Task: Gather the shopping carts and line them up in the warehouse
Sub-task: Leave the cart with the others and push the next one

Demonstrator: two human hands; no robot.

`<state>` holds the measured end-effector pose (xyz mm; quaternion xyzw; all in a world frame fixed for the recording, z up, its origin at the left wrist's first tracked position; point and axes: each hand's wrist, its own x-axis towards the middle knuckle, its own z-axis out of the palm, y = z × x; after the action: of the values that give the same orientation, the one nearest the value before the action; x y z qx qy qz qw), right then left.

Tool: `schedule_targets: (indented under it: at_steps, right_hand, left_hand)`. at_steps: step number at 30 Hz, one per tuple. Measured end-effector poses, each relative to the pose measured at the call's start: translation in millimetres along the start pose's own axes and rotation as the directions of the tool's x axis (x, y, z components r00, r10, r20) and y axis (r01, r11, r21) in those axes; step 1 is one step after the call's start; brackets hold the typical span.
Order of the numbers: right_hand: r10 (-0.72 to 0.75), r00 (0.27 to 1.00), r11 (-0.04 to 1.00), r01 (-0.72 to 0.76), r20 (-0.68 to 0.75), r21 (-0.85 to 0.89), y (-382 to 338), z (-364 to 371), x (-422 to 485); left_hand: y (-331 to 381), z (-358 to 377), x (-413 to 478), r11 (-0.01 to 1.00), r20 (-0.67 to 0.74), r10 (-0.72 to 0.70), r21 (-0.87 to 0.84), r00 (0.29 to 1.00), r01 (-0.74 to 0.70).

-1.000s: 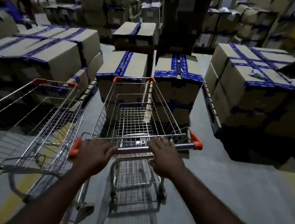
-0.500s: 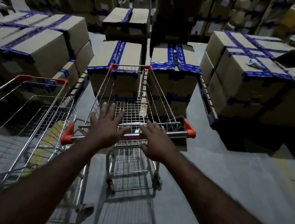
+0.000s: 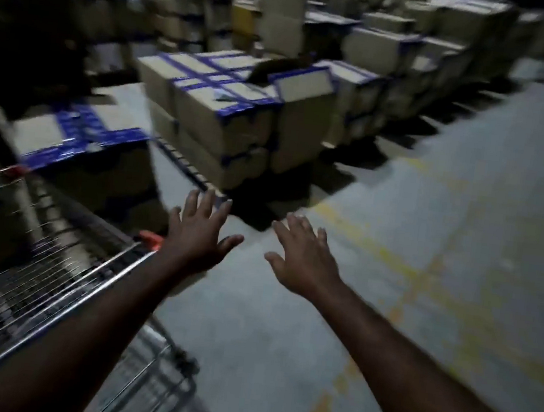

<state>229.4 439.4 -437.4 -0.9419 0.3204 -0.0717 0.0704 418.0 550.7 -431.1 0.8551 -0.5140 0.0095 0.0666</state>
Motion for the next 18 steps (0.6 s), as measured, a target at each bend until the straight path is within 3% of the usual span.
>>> schedule_targets:
  at_steps: [4, 9, 13, 18]
  right_hand:
    - [0.308, 0.948, 0.948, -0.313, -0.083, -0.053, 104.2, -44.0, -73.3]
    - [0.562, 0.792, 0.805, -0.590, -0.240, -0.063, 188.8, -114.5, -192.0]
    - [0.712, 0.625, 0.652, -0.757, -0.321, -0.029, 227.3, -161.8, -301.8]
    - [0.846, 0.346, 0.380, -0.925, -0.406, 0.004, 256.6, -206.9, -484.1]
  left_hand:
    - [142.3, -7.3, 42.1, 0.934, -0.049, 0.355, -0.033, 0.934, -0.357]
    - [313.7, -36.4, 22.1, 0.721, -0.117, 0.687, -0.010, 0.717, -0.693]
    - [430.0, -54.3, -27.6, 0.568, -0.160, 0.812, 0.000, 0.560, -0.823]
    - [586.7, -73.9, -139.4, 0.283, -0.219, 0.935, -0.007, 0.278, -0.959]
